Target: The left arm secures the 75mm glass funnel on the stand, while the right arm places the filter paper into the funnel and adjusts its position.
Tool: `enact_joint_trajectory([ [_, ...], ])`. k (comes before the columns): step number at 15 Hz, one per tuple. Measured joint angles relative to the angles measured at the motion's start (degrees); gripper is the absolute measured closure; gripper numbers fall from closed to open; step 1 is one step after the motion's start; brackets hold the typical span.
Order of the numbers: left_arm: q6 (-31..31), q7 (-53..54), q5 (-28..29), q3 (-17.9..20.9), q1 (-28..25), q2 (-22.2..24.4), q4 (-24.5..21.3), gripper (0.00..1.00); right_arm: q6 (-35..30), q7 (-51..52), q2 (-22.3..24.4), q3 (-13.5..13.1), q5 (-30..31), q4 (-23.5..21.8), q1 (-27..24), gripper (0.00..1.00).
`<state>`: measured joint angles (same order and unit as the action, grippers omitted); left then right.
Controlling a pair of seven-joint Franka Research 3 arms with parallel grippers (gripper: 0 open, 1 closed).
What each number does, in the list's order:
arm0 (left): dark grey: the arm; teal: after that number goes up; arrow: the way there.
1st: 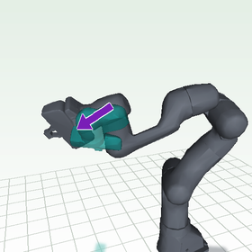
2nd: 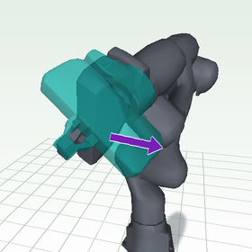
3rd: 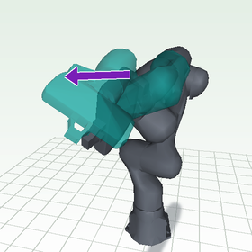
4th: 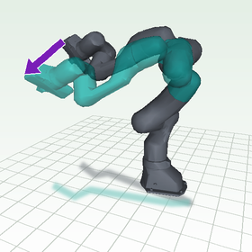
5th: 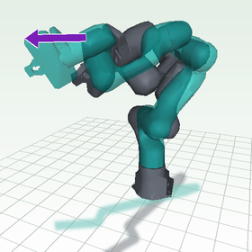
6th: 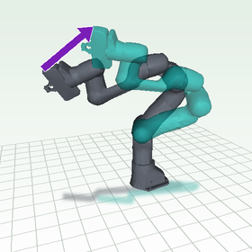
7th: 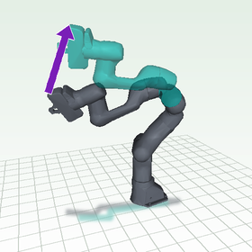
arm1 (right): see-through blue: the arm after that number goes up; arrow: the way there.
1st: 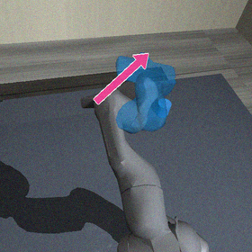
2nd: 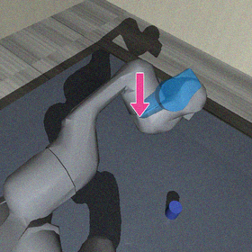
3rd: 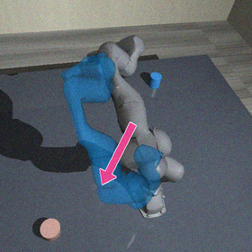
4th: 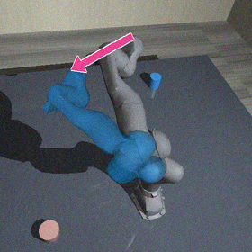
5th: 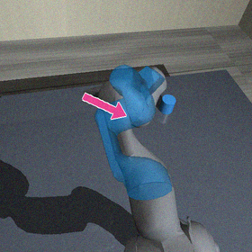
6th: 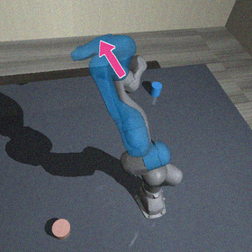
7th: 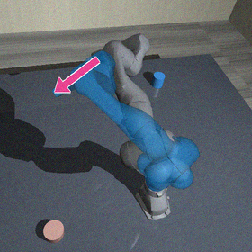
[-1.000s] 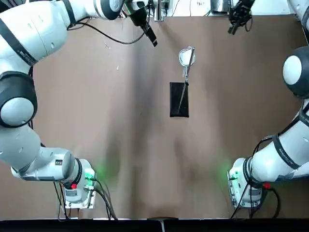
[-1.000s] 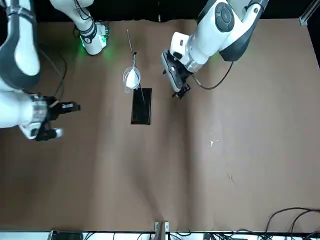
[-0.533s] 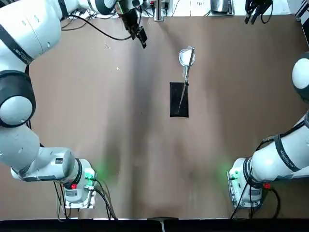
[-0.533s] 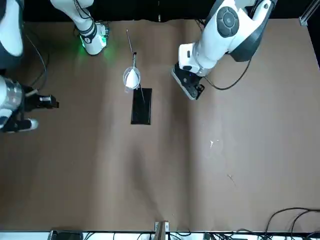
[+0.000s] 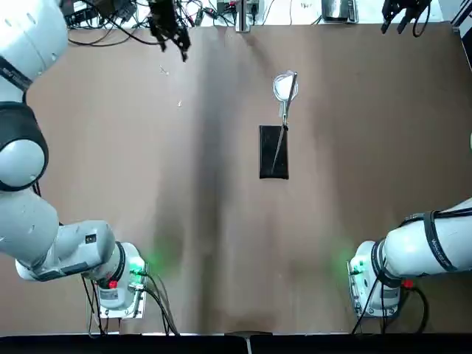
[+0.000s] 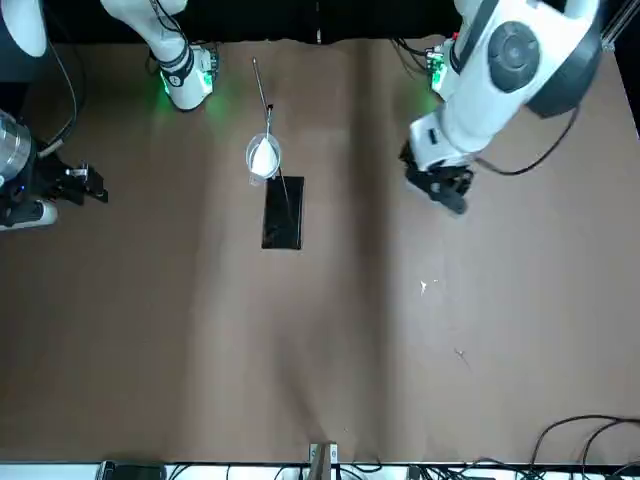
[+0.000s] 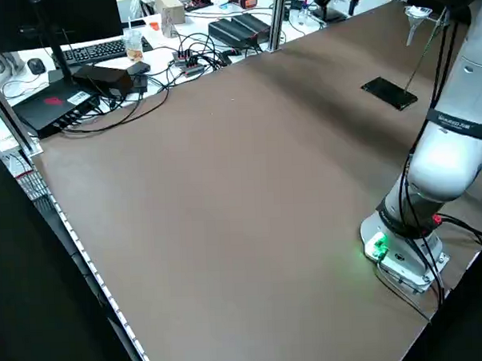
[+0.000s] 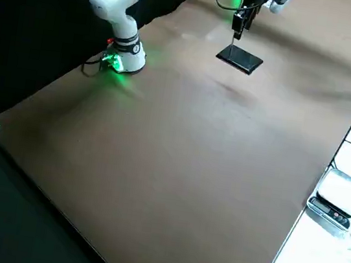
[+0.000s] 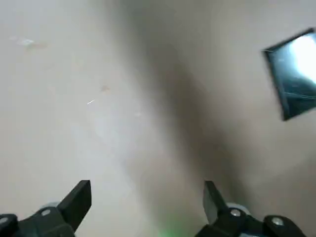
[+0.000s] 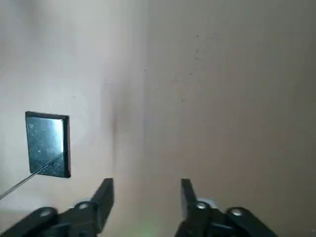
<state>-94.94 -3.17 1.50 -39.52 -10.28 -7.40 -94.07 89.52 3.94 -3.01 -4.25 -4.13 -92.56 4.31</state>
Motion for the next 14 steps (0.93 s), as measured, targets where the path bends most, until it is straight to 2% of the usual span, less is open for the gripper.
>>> enact_joint_trajectory([
  [4, 7.7, -1.7, 6.3, 0.1, -5.3, 4.6, 0.1, 0.0, 0.0, 0.0, 0.1, 0.2, 0.4, 0.0, 0.0, 0.01],
  [9, 15.7, -2.0, 10.8, 0.2, -7.5, 5.9, 1.3, 0.0, 0.0, 0.0, 0.2, 0.2, 0.5, 0.0, 0.0, 0.0],
  [14, 16.8, -2.3, 11.5, 1.1, -11.6, 5.8, 2.2, 0.0, 0.0, 0.0, 1.0, 0.2, 0.6, 0.0, 0.0, 0.0],
])
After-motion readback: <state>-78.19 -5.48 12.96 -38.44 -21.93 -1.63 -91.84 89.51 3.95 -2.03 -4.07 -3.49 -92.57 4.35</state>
